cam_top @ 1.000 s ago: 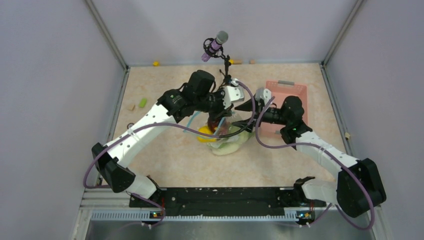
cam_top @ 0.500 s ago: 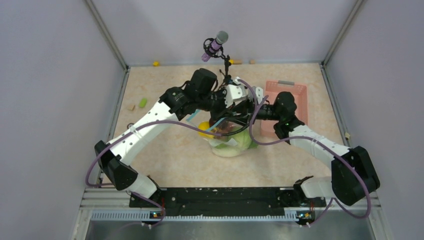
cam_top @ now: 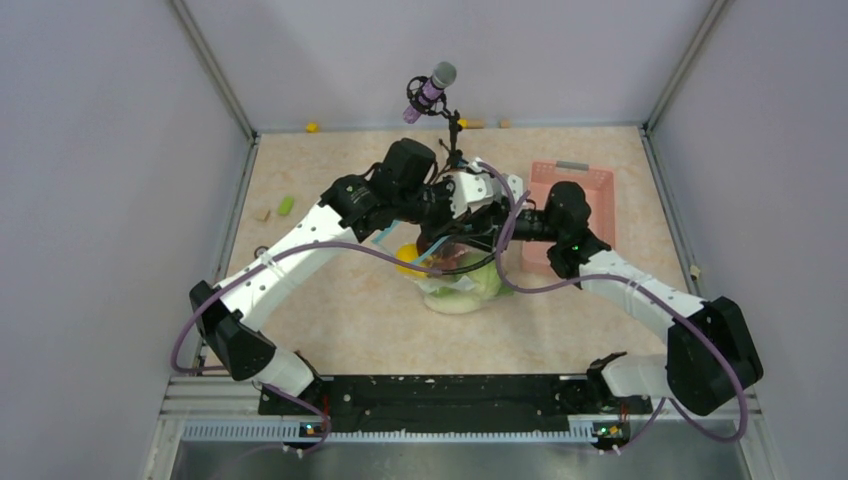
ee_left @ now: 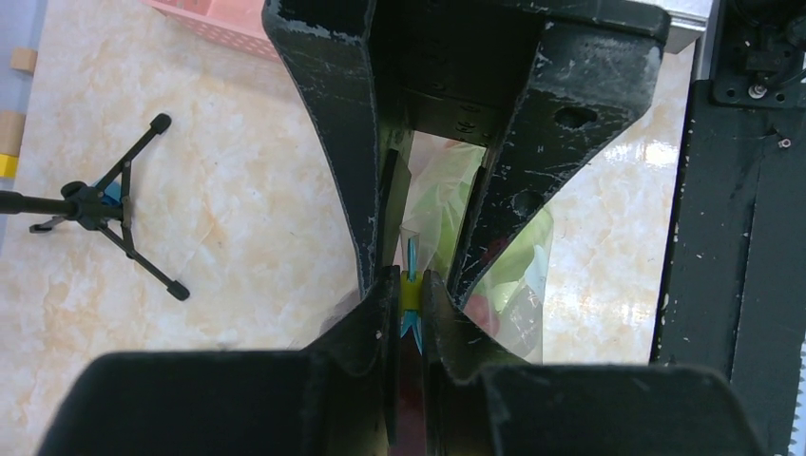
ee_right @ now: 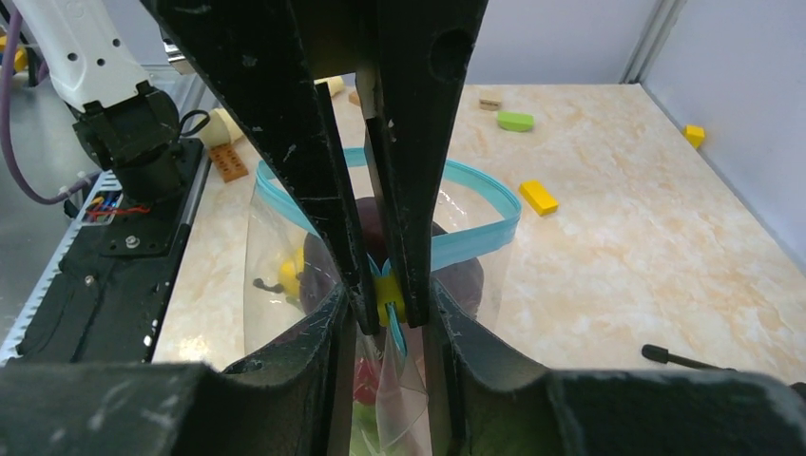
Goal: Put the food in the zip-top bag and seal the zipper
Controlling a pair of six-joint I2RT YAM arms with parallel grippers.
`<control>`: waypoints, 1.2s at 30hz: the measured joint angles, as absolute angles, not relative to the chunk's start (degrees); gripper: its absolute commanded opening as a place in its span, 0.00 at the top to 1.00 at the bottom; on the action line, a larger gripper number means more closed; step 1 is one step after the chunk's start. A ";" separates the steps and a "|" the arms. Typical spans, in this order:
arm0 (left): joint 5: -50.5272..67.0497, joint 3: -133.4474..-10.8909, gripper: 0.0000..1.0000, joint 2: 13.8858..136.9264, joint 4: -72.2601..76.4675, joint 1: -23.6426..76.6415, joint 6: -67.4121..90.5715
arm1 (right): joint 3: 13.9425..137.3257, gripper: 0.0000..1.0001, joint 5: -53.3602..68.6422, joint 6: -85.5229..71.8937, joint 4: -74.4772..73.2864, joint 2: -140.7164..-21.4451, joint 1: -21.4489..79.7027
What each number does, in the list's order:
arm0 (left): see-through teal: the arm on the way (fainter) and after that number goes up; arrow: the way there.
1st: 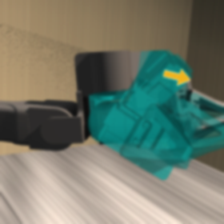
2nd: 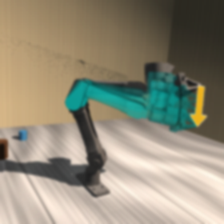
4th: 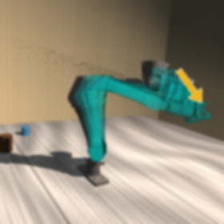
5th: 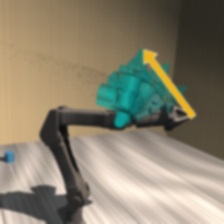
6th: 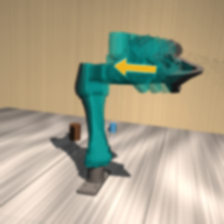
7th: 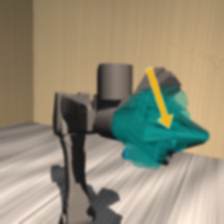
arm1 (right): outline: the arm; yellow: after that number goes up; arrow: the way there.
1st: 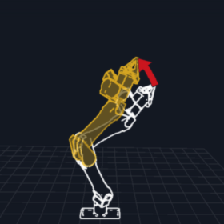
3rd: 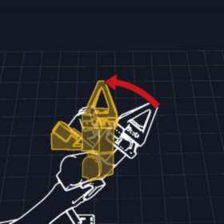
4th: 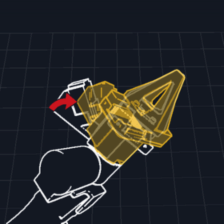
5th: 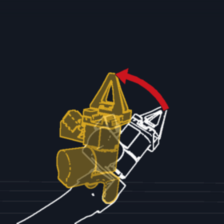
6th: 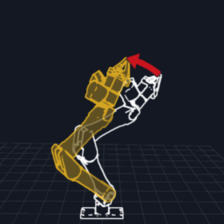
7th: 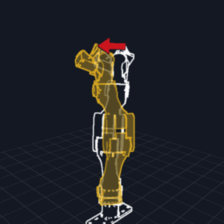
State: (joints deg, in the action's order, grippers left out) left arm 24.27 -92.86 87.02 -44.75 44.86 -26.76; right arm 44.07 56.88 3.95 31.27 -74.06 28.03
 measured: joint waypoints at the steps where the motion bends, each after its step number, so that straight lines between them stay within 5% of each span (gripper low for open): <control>1: 23.97 -92.77 1.00 87.02 -44.64 44.97 -26.98 | 44.05 1.00 56.60 4.47 30.46 -73.67 28.03; 14: 24.16 -92.18 1.00 87.02 -43.97 46.61 -31.40 | 44.01 0.98 50.74 12.01 17.39 -67.09 28.77; 19: 25.65 -91.33 1.00 86.94 -43.72 46.35 -31.24 | 42.28 0.56 51.42 11.16 20.14 -67.09 28.84; 22: 25.96 -91.26 1.00 86.85 -44.66 45.89 -29.50 | 39.72 0.45 52.21 9.56 23.99 -67.07 28.62; 36: 28.47 -91.68 1.00 86.76 -45.41 45.17 -26.44 | 38.65 0.45 52.64 5.87 32.62 -70.76 28.58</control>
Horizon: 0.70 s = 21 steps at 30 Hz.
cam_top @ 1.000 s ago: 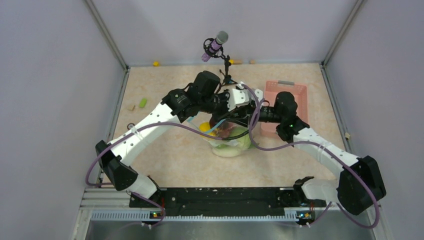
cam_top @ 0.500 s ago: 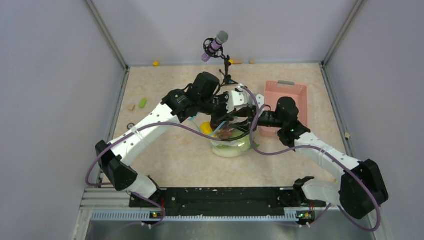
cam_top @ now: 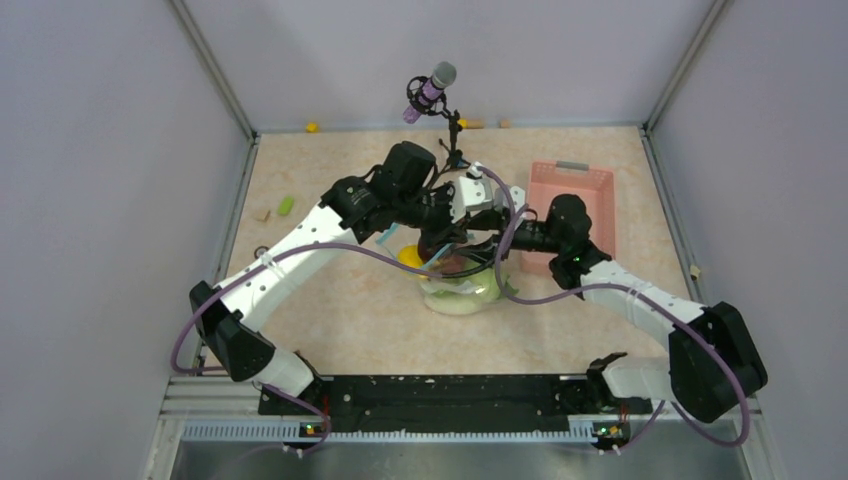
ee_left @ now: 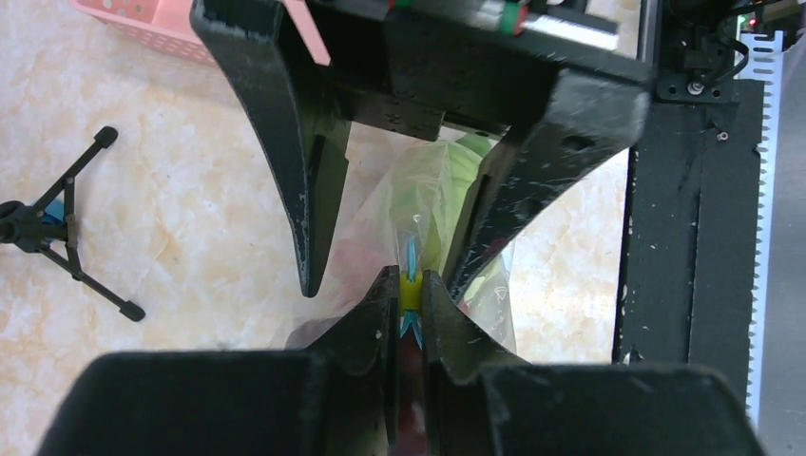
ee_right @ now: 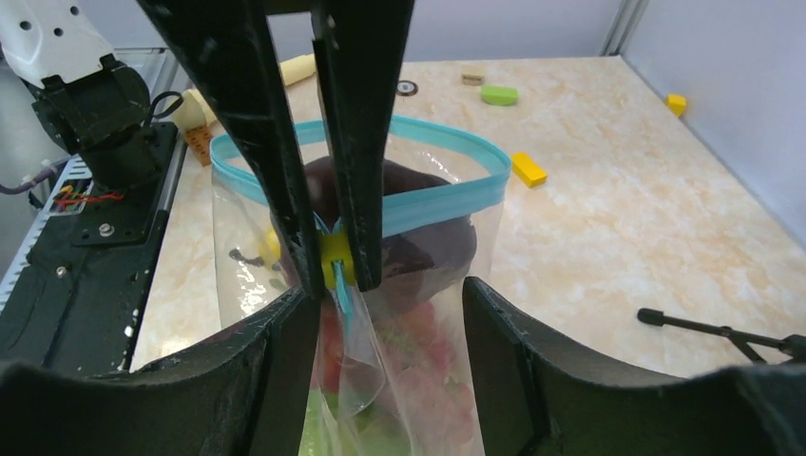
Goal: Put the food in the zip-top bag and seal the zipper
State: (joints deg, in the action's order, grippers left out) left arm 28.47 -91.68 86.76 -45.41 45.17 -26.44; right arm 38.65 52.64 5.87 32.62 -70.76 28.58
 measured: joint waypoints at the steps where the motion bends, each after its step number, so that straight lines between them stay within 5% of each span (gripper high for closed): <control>1: 28.64 -91.72 1.00 86.76 -45.50 45.17 -26.46 | 38.65 0.45 52.73 5.76 32.58 -71.42 28.58; 10: 29.41 -91.79 1.00 86.76 -45.82 45.15 -26.46 | 38.65 0.55 54.54 4.54 35.20 -73.08 28.58; 15: 29.54 -92.42 1.00 86.76 -46.39 44.88 -26.55 | 38.63 1.00 56.03 1.26 39.29 -74.61 28.58; 21: 28.38 -92.55 1.00 86.76 -46.50 44.91 -26.98 | 38.63 1.00 55.75 0.19 39.35 -74.91 28.60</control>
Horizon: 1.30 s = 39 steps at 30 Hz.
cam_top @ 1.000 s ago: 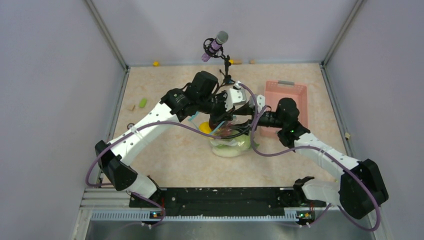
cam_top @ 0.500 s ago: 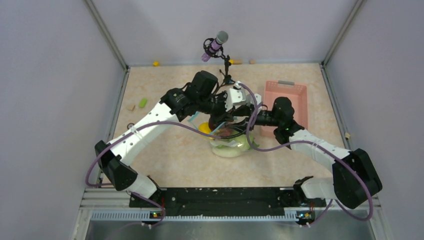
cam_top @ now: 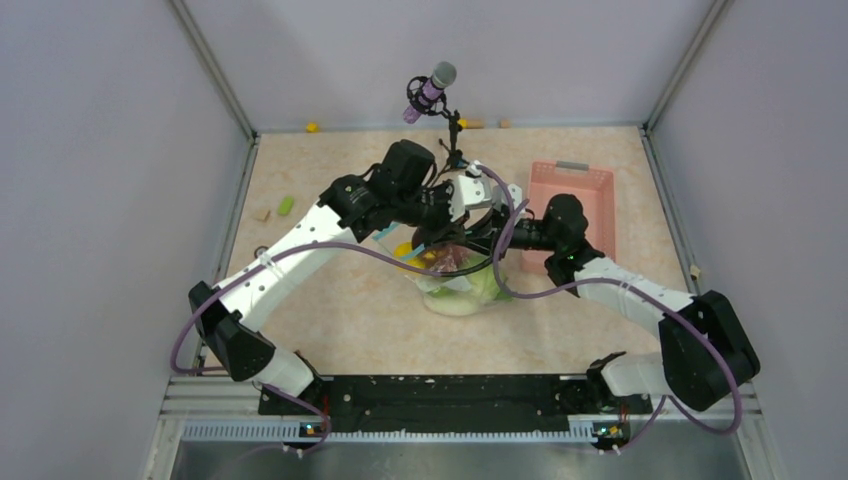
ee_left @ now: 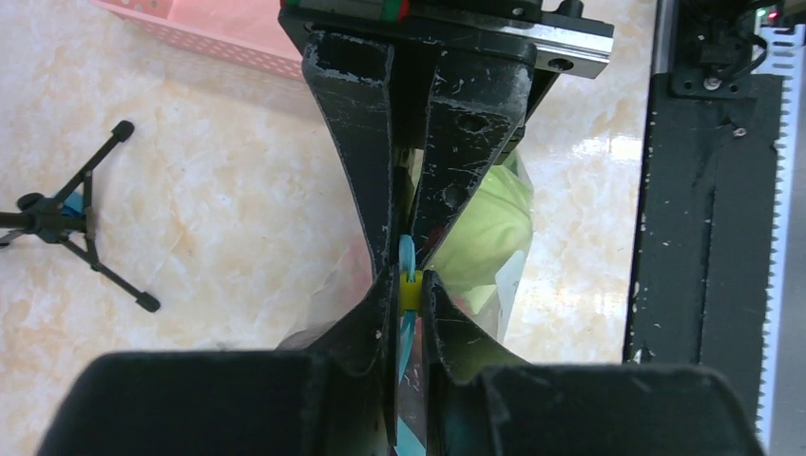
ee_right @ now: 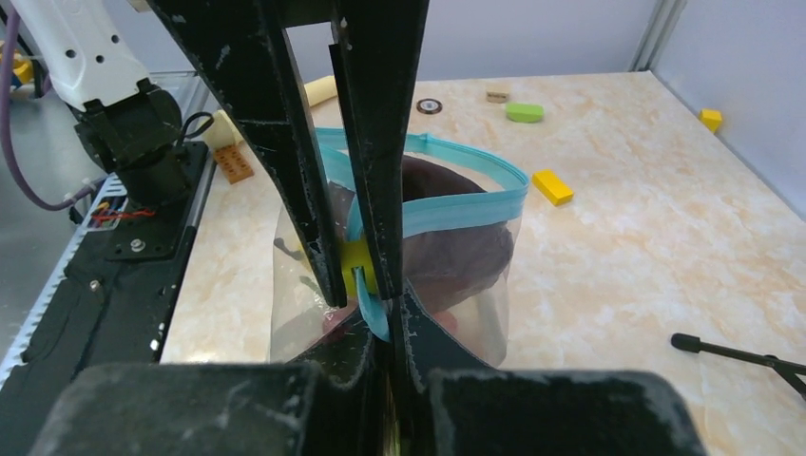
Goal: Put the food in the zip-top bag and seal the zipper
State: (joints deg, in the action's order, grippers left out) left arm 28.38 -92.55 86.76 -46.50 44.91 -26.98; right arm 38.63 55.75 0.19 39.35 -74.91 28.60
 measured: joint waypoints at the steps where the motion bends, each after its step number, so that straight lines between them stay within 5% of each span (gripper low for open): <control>1: 27.81 -92.55 1.00 86.76 -46.48 44.95 -27.18 | 38.63 1.00 55.40 0.40 39.18 -74.89 28.60; 22: 19.62 -87.20 1.00 84.09 -44.23 45.52 -33.19 | 33.85 0.99 48.49 4.32 34.92 -67.48 28.64; 24: 19.90 -87.20 1.00 84.03 -43.94 45.41 -32.93 | 33.36 0.88 48.69 3.68 36.03 -67.44 28.62; 32: 20.32 -86.76 1.00 82.19 -43.07 44.12 -30.11 | 33.36 0.69 50.11 -0.01 40.21 -67.40 28.60; 39: 20.56 -86.78 1.00 81.93 -42.59 44.12 -28.36 | 33.50 0.65 49.78 -1.10 40.47 -64.42 29.43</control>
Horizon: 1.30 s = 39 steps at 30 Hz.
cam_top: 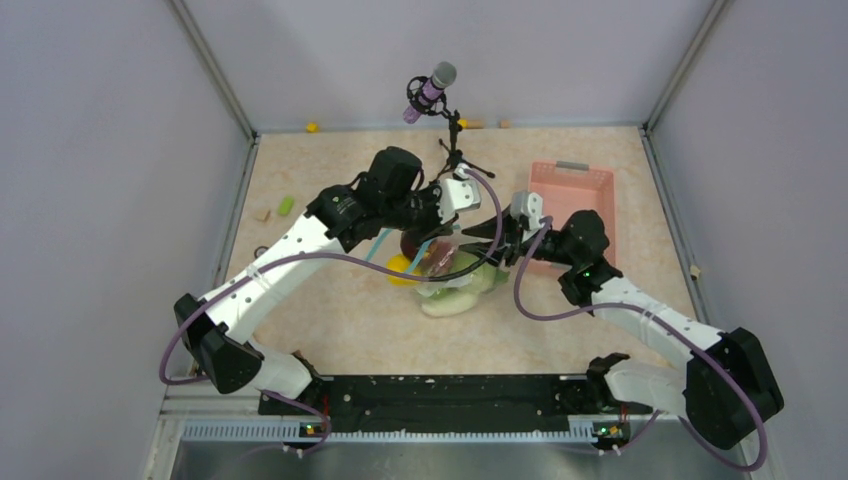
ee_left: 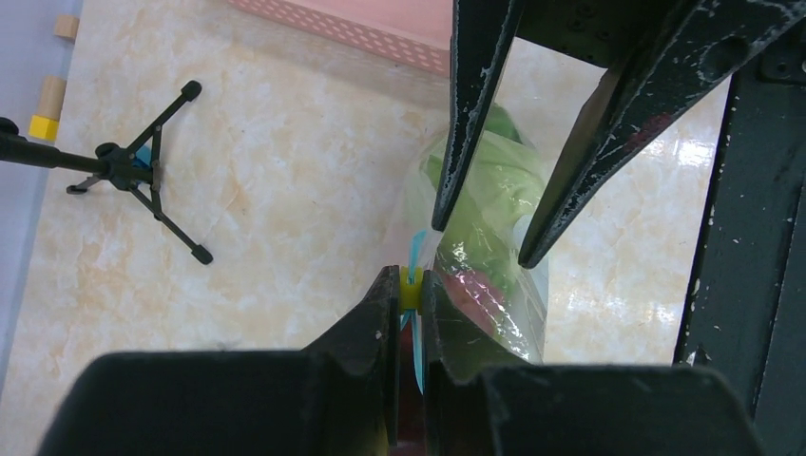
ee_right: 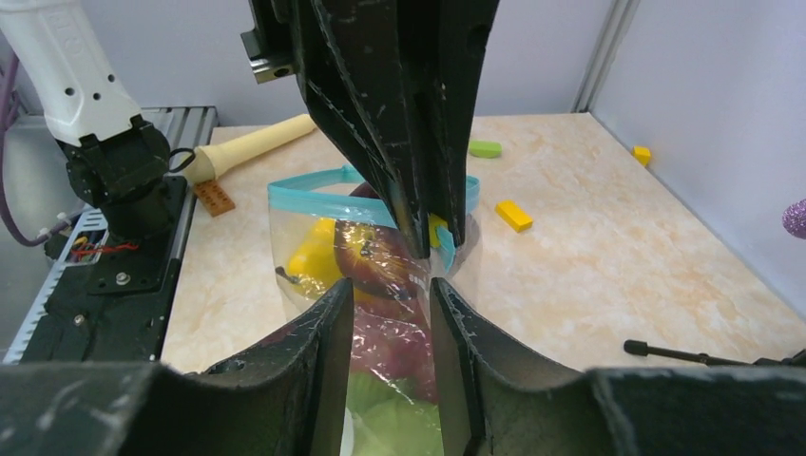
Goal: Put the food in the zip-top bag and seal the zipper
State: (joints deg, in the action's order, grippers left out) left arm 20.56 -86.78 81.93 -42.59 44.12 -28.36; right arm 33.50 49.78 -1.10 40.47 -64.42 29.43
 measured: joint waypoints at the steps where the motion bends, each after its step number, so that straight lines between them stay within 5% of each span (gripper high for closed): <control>1: 20.73 -86.78 1.00 81.93 -42.63 44.12 -28.29 | 33.67 0.65 49.52 -1.06 40.10 -63.99 29.74; 11: 21.82 -86.80 1.00 81.93 -42.68 44.03 -28.14 | 35.68 0.80 48.21 -1.04 38.54 -63.64 30.28; 21: 22.28 -86.91 1.00 82.02 -42.94 44.03 -27.73 | 36.21 0.82 49.15 -1.13 38.59 -64.16 30.98; 25: 22.68 -86.91 1.00 82.02 -42.96 44.03 -27.68 | 36.58 1.00 49.32 -1.21 38.81 -64.42 31.09; 39: 18.72 -87.00 0.99 82.04 -43.35 44.03 -27.86 | 37.21 1.00 39.51 2.44 28.97 -61.60 31.35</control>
